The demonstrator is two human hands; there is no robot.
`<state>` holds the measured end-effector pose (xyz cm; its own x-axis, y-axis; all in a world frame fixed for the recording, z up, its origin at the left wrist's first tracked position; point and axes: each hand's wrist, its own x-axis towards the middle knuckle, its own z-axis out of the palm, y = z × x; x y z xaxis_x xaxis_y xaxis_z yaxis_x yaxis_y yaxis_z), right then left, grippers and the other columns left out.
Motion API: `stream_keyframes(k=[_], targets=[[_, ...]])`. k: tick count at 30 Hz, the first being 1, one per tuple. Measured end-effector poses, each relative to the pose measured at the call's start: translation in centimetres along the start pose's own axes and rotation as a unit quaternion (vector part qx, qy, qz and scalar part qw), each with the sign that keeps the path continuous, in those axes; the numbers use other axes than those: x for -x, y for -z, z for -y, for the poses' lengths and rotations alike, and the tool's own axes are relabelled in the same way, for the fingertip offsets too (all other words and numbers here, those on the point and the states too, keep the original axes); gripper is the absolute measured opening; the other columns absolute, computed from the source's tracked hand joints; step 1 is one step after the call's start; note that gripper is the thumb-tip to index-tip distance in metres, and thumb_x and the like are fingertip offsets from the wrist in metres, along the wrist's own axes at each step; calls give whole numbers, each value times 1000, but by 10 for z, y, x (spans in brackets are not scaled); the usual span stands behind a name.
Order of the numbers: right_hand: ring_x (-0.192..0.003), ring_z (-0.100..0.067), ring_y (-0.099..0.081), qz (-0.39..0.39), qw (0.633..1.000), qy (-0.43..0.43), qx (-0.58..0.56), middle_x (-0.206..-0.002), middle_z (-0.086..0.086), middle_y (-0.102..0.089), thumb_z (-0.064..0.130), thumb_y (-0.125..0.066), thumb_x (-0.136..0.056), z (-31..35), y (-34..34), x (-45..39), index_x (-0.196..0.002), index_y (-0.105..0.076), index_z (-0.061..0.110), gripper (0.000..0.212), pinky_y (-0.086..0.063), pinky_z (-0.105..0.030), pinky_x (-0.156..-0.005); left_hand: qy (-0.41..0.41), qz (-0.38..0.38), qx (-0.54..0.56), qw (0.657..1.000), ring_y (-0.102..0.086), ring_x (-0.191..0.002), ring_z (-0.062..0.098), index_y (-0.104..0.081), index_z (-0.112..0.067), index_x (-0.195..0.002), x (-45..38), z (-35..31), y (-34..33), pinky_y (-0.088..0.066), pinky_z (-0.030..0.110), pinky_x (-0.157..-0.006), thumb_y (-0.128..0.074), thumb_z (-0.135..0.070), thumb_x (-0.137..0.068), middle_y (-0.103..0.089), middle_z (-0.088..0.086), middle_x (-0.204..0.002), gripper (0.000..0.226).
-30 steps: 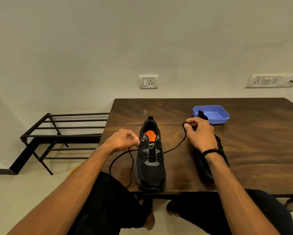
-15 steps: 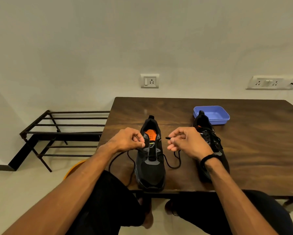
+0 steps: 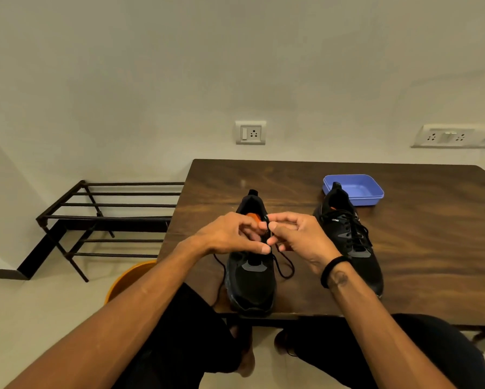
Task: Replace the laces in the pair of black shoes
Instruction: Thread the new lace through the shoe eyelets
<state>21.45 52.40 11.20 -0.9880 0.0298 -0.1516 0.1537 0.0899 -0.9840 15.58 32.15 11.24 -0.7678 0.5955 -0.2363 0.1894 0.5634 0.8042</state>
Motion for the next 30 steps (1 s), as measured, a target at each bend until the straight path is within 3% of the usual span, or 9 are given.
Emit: stream_keyframes(k=[4,10,14,20,22,23,25,27,30], targets=[[-68,-14,-71,-18,999,31,-34,-93,-9,-80,8,-71,-96,5,9,0,-117,-72,8,21,-52,-22,-55,-13,-14,84,996,-74,-100,10,-69,-18,-125,-2,-19,-10,-57,32,-96,-86,-32,-83,-79,-2,-103,47],[-71,-10,-70,-80,990,85,83,-89,-5,-80,10,-77,-91,8,24,-2,-105,-77,14,14,-51,-18,-59,35,-54,128,990,-68,-83,11,-80,-20,-106,-1,-21,-4,-55,27,-77,-77,-28,-93,-79,3,-97,16],[-87,-5,-73,-150,968,79,184,-84,4,-79,8,-73,-93,2,42,-10,-96,-77,22,15,-57,-23,-81,63,-139,138,979,-66,-84,8,-81,-17,-101,1,-17,5,-55,25,-76,-74,-15,-92,-77,-4,-103,12],[-88,-9,-70,-187,920,21,344,-82,11,-74,14,-71,-90,0,57,-10,-86,-75,30,17,-59,-41,-87,78,-245,51,965,-68,-100,5,-81,-23,-92,1,2,16,-55,37,-99,-76,-23,-91,-77,-11,-107,5],[-94,-14,-70,-138,904,-1,404,-90,10,-74,18,-73,-89,-2,53,-8,-83,-73,33,16,-58,-44,-91,55,-226,44,972,-70,-93,6,-80,-25,-101,2,3,16,-57,35,-95,-72,-20,-95,-78,-9,-100,11],[-103,-16,-69,-112,900,5,422,-101,8,-75,23,-76,-88,-3,48,-6,-90,-74,34,11,-57,-43,-95,35,-204,41,978,-72,-90,7,-78,-24,-108,3,1,14,-58,32,-92,-68,-17,-98,-78,-8,-99,16],[-116,-13,-62,-71,904,54,417,-123,7,-67,35,-82,-85,-2,32,-2,-116,-73,31,32,-52,-36,-101,-10,-141,50,989,-74,-91,11,-74,-20,-120,3,-4,10,-58,29,-89,-62,-11,-101,-79,-4,-101,24],[-107,-5,-61,-51,917,120,377,-120,11,-62,42,-84,-83,2,16,0,-125,-70,31,45,-51,-27,-93,-39,-83,77,993,-76,-96,16,-63,-19,-135,1,-9,4,-60,29,-90,-60,-8,-102,-80,2,-99,35],[-88,1,-62,-37,912,189,363,-101,14,-69,33,-82,-87,2,-1,1,-110,-77,32,24,-54,-25,-80,-43,-70,81,993,-77,-98,21,-50,-22,-148,-5,-7,-1,-56,40,-101,-66,-13,-100,-80,6,-93,52]])
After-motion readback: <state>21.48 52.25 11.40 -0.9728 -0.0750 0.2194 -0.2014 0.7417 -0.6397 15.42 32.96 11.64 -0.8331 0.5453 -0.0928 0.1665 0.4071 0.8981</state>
